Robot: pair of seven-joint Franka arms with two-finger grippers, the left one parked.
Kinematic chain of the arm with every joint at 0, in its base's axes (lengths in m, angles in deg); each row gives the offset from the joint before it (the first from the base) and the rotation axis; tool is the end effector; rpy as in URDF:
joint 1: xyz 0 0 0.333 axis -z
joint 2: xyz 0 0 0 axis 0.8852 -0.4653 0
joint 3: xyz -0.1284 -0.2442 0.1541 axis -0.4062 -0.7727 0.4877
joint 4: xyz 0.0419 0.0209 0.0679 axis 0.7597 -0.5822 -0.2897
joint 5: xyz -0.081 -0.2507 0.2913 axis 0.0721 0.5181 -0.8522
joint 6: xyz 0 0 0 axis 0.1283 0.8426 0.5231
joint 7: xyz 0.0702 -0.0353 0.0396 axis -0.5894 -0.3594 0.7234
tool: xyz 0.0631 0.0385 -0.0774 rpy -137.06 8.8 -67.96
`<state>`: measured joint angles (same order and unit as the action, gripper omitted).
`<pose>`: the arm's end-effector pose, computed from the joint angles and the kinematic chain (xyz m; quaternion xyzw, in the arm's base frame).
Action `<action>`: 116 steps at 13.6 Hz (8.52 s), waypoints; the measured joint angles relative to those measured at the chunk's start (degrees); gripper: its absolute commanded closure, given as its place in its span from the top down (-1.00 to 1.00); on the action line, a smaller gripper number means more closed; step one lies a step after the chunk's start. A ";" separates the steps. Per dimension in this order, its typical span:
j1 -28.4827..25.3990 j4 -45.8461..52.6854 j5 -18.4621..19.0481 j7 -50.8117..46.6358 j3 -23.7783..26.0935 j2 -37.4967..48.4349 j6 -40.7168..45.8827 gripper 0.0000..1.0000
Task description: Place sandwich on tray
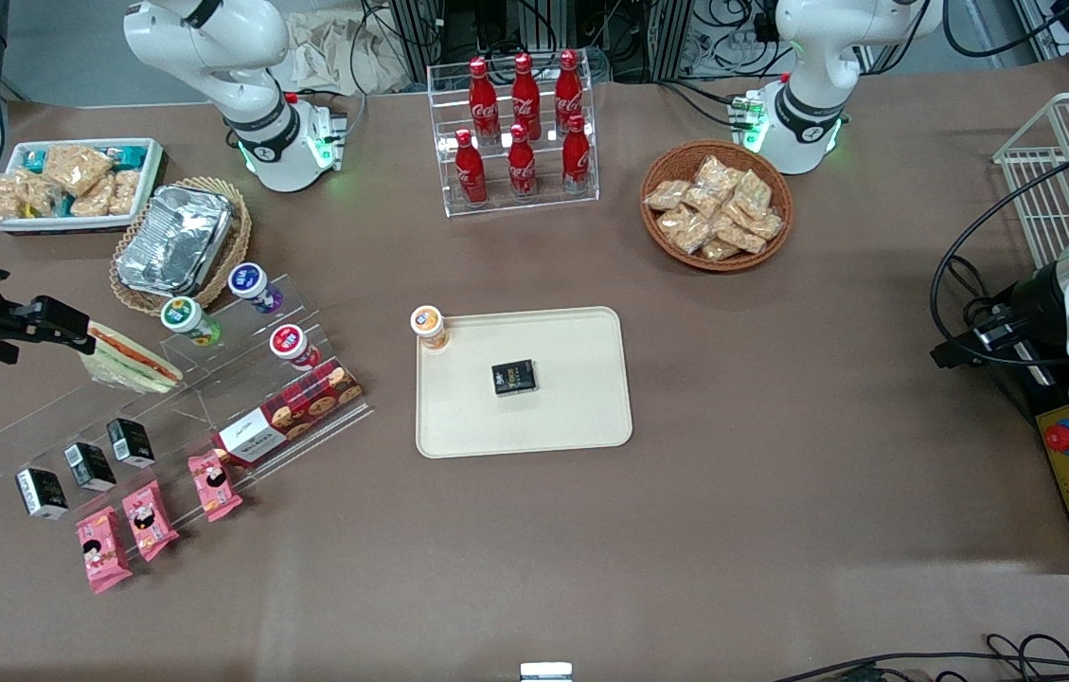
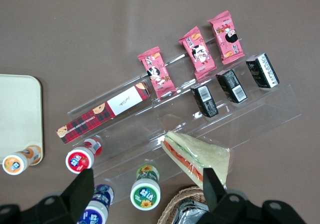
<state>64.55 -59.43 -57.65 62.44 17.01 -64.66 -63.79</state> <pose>0.5808 -0.0454 0.5813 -0.9993 -0.0366 -0.0050 0.0037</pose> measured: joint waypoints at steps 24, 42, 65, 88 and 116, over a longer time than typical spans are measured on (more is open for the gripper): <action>0.87 -5.08 0.09 0.00 -0.93 3.08 0.68 0.94; 4.58 -21.83 0.92 -6.64 -0.83 14.14 -5.34 0.94; 10.77 -22.96 -1.56 -80.07 -3.38 2.34 -13.68 0.94; 11.44 -28.02 -5.47 -86.64 -3.14 -1.30 -24.21 0.14; -1.50 -6.33 -6.01 -35.32 -1.73 1.46 -4.81 -0.49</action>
<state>63.05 -65.76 -63.66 27.12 15.28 -63.19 -68.60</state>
